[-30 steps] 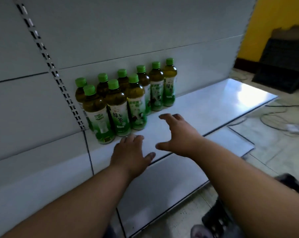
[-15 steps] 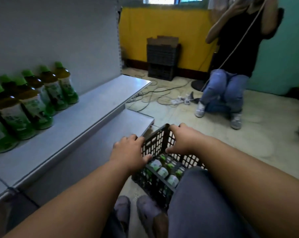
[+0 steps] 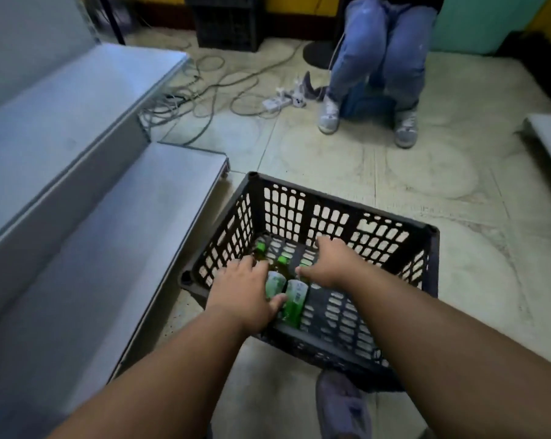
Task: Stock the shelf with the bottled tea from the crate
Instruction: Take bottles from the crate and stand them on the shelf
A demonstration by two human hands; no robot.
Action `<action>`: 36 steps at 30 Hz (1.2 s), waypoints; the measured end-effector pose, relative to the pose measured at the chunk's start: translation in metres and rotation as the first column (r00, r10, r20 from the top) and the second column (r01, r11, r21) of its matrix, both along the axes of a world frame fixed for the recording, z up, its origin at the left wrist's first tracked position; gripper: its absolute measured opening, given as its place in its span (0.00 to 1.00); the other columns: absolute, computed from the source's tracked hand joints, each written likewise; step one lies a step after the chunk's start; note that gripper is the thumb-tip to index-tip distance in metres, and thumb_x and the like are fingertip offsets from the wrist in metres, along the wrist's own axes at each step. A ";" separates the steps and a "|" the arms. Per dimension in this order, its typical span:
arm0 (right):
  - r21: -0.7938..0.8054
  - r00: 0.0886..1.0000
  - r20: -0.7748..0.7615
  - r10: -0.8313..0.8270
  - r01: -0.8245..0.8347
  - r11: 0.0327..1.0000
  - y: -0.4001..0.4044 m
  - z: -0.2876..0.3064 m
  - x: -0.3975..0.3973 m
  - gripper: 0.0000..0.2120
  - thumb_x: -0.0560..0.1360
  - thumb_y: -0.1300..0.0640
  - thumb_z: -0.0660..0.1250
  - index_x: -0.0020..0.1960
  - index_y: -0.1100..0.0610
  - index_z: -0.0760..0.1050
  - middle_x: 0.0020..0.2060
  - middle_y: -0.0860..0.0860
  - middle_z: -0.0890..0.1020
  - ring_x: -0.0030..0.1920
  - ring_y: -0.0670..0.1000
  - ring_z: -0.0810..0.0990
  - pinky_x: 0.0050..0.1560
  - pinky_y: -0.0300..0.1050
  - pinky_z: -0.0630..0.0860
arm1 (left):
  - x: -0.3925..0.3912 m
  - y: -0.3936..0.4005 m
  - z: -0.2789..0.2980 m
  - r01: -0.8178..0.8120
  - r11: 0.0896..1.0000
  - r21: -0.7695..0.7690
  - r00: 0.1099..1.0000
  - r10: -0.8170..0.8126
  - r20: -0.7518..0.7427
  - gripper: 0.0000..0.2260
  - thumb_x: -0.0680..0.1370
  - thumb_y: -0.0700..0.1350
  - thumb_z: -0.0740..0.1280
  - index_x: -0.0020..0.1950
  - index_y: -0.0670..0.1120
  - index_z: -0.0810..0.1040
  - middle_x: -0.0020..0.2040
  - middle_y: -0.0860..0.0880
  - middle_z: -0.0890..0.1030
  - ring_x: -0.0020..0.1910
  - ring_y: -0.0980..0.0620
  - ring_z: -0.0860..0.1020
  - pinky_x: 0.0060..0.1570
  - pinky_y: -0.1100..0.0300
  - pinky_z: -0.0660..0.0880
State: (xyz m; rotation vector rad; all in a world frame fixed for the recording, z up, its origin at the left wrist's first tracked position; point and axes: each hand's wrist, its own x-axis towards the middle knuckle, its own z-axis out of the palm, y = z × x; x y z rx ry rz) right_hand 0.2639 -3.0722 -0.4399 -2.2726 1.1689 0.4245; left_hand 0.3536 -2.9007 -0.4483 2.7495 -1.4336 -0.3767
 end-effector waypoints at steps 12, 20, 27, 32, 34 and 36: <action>0.140 0.950 -0.174 -0.259 0.284 0.948 -0.047 -0.190 0.046 0.30 0.72 0.35 0.68 0.62 0.58 0.74 0.60 0.58 0.79 0.54 0.59 0.79 0.48 0.47 0.76 | 0.019 -0.038 -0.086 -0.011 1.000 -0.002 0.999 0.011 -0.041 0.43 0.73 0.73 0.45 0.80 0.47 0.48 0.81 0.46 0.53 0.79 0.48 0.50 0.77 0.52 0.46; 0.105 0.798 -0.278 -0.534 0.578 0.809 -0.058 -0.252 0.029 0.39 0.73 0.49 0.72 0.75 0.61 0.56 0.72 0.62 0.65 0.70 0.65 0.65 0.66 0.58 0.68 | 0.018 -0.040 -0.087 -0.005 1.000 0.016 0.999 0.006 -0.053 0.43 0.74 0.72 0.43 0.81 0.46 0.48 0.81 0.47 0.51 0.79 0.51 0.48 0.73 0.58 0.39; 0.269 0.828 0.011 -0.561 0.537 0.799 -0.054 -0.211 0.013 0.34 0.67 0.50 0.79 0.66 0.59 0.67 0.58 0.59 0.77 0.58 0.62 0.78 0.54 0.52 0.77 | 0.017 -0.041 -0.084 -0.030 0.999 0.036 0.997 0.032 -0.074 0.44 0.73 0.73 0.44 0.80 0.45 0.52 0.81 0.47 0.55 0.79 0.50 0.52 0.74 0.57 0.44; 0.293 0.818 0.403 -0.410 0.309 0.905 -0.045 -0.085 0.032 0.29 0.65 0.51 0.79 0.58 0.50 0.66 0.48 0.51 0.79 0.45 0.51 0.79 0.37 0.43 0.74 | 0.013 -0.036 -0.060 -0.085 0.993 -0.086 0.966 0.061 -0.252 0.40 0.75 0.68 0.62 0.79 0.47 0.58 0.77 0.48 0.63 0.76 0.50 0.60 0.74 0.57 0.53; 0.266 0.796 0.533 -0.285 0.162 0.950 -0.033 -0.025 0.036 0.29 0.63 0.49 0.80 0.57 0.46 0.67 0.47 0.48 0.80 0.45 0.49 0.81 0.44 0.48 0.79 | 0.010 -0.028 -0.034 -0.214 0.960 -0.182 0.906 0.125 -0.403 0.40 0.71 0.67 0.69 0.76 0.48 0.64 0.72 0.51 0.71 0.70 0.52 0.68 0.71 0.55 0.63; 0.210 0.752 0.642 -0.153 0.019 0.978 -0.012 0.037 0.038 0.29 0.63 0.48 0.80 0.57 0.45 0.68 0.47 0.47 0.81 0.46 0.48 0.82 0.49 0.51 0.80 | 0.006 -0.010 0.000 -0.355 0.895 -0.270 0.838 0.177 -0.515 0.42 0.64 0.70 0.70 0.73 0.51 0.67 0.66 0.56 0.73 0.65 0.55 0.73 0.65 0.55 0.70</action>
